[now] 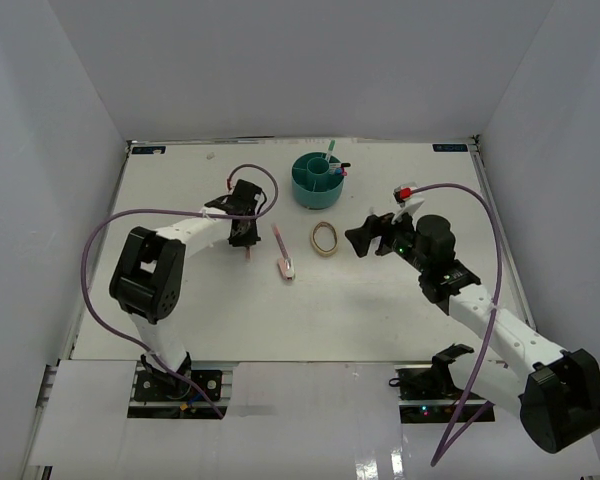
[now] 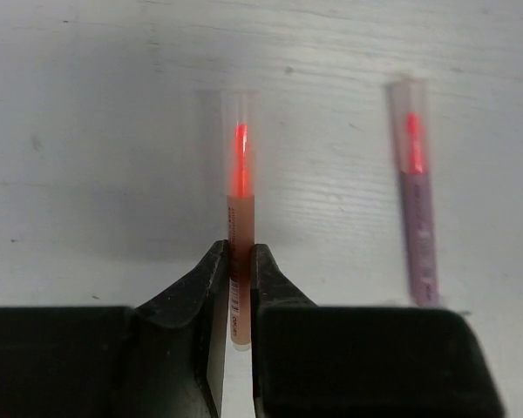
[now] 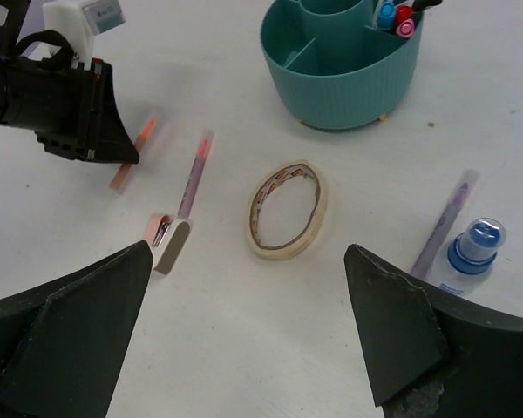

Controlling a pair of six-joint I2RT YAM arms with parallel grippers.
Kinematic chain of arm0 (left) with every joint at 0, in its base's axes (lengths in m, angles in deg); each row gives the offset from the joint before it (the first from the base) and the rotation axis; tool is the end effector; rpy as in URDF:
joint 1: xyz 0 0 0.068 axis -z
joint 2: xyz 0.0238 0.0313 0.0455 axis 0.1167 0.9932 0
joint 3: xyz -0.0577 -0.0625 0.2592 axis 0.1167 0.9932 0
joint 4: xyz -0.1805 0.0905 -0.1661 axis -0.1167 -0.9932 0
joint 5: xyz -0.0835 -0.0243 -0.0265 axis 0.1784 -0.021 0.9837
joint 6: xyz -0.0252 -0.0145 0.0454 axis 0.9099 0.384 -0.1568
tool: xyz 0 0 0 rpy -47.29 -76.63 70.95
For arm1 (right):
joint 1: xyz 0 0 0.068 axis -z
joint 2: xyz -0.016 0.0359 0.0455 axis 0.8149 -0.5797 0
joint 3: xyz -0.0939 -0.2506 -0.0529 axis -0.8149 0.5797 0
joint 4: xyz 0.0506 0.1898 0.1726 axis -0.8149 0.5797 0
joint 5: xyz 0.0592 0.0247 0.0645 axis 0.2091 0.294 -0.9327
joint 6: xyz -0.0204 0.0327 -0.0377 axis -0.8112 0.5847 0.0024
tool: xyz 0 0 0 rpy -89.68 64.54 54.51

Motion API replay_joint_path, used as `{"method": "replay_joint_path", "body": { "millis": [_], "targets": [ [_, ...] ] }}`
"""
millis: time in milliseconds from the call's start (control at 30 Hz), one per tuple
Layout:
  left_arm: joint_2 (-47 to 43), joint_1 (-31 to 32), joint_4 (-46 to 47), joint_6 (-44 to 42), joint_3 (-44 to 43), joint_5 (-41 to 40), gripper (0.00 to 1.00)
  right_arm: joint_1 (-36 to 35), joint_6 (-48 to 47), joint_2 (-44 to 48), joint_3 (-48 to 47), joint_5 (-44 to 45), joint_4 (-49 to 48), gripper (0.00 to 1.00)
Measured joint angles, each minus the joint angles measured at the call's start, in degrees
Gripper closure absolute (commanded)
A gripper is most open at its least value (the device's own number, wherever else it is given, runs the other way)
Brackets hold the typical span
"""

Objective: Sort the stationery into containers
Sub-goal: Pick up the pen from the center of the board, then place the pen in the storage box.

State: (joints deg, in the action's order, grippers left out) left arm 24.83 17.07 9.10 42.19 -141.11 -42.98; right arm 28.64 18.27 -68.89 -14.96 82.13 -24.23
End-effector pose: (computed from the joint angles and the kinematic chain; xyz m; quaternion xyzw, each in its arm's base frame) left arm 0.3351 -0.1383 0.1747 -0.0550 0.9680 0.0133 0.2446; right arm 0.2079 0.1062 0.2724 -0.1213 0.7477 0.2686 0.5951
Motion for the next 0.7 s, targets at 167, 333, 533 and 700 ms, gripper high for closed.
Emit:
{"method": "replay_joint_path", "body": {
  "millis": [167, 333, 533, 700],
  "targets": [
    [-6.7, 2.3, 4.2, -3.8, 3.0, 4.9, 0.88, 0.0, -0.7, -1.2, -2.3, -6.7, 1.3, 0.03],
    [-15.1, 5.2, 10.8, -10.2, 5.6, 11.6, 0.87, 0.0, 0.7, -6.3, -7.8, -14.1, 1.6, 0.03],
    [-24.5, 9.4, 18.3, -19.3, 9.6, 22.3, 0.86, -0.5, 5.6, -16.5, -17.2, -22.3, 1.7, 0.04],
    [-28.5, 10.2, 21.1, -24.9, 11.1, 27.9, 0.86, -2.8, 8.3, -24.9, -25.4, -25.1, 2.6, 0.09]
  ]
}}
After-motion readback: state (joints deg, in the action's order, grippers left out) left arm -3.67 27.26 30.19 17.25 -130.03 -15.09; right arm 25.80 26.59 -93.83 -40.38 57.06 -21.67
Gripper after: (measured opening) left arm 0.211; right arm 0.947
